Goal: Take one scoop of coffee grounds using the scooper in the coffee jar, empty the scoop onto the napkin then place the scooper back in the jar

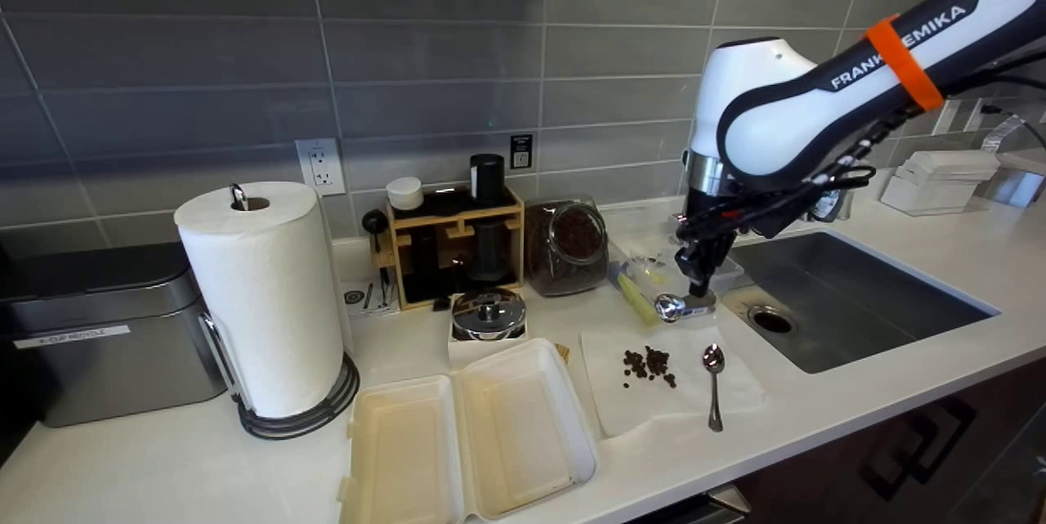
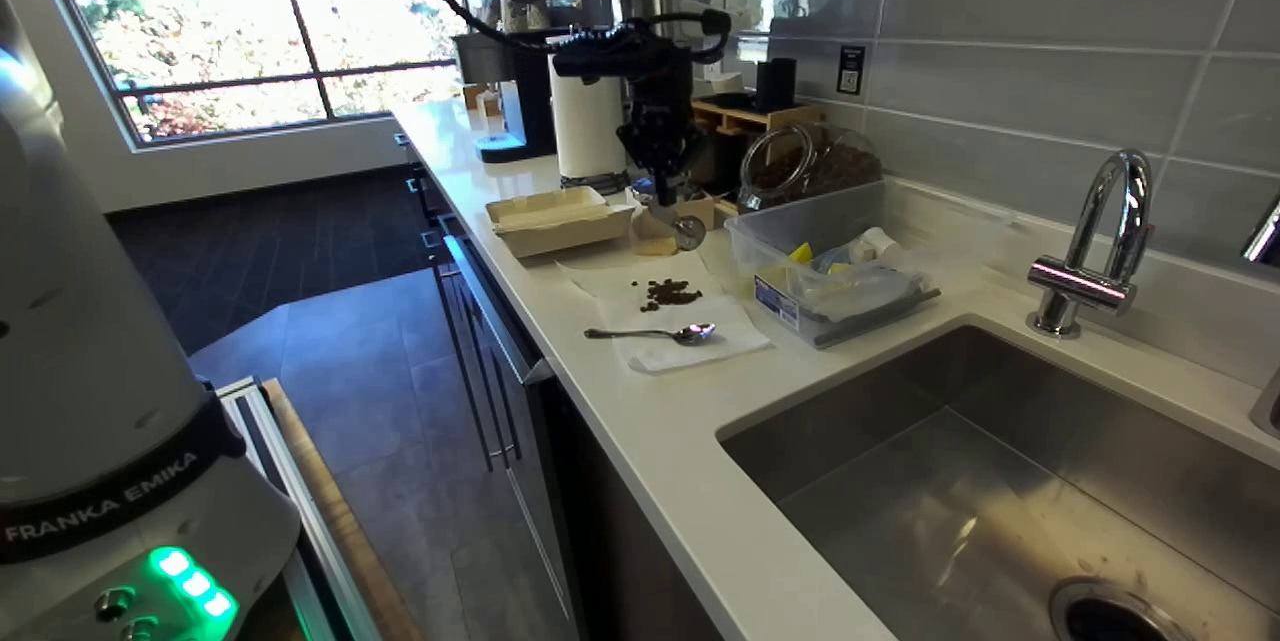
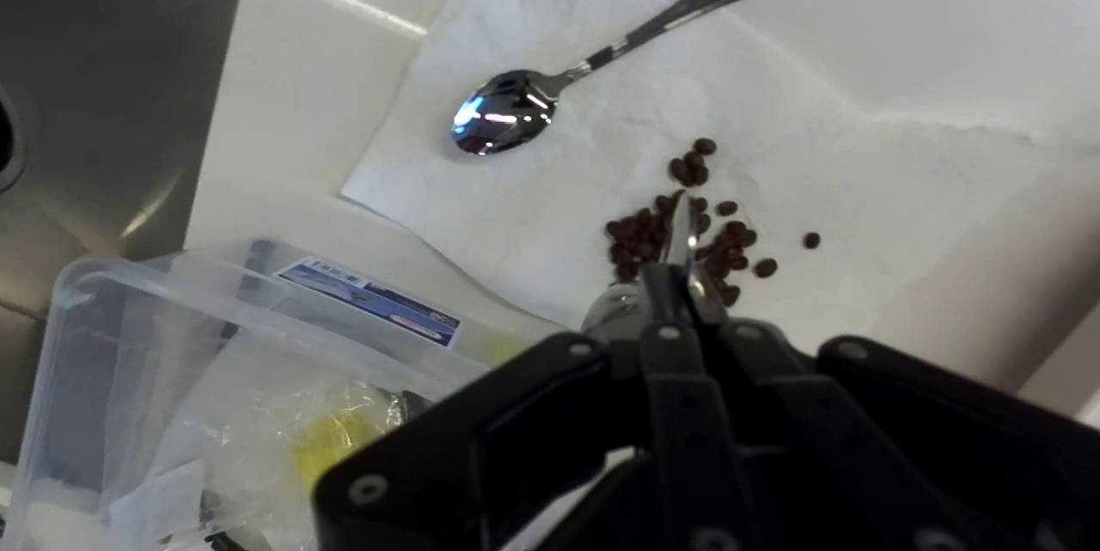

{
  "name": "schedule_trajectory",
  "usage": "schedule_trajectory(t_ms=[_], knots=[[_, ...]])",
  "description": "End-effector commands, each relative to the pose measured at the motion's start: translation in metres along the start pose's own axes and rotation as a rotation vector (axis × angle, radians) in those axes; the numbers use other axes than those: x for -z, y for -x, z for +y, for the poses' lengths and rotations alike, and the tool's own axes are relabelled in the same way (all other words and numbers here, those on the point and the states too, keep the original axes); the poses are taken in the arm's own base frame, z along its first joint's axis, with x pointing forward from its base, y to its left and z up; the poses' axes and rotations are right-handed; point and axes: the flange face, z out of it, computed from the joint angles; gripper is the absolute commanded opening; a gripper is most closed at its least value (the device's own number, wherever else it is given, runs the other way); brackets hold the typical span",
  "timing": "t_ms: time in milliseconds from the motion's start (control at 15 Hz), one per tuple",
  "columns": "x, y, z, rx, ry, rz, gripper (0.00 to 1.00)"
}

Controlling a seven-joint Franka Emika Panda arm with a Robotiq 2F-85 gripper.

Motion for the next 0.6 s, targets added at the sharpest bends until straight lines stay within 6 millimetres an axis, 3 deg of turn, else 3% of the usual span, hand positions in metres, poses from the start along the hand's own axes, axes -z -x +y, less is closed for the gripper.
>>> schedule_trajectory(t_ms=[0,533], knots=[[0.010,-0.011,0.009,-0.069,-0.122,0.072,0.01],[0.012,-0.055,0.006,-0.043,-0.103,0.257,0.01]])
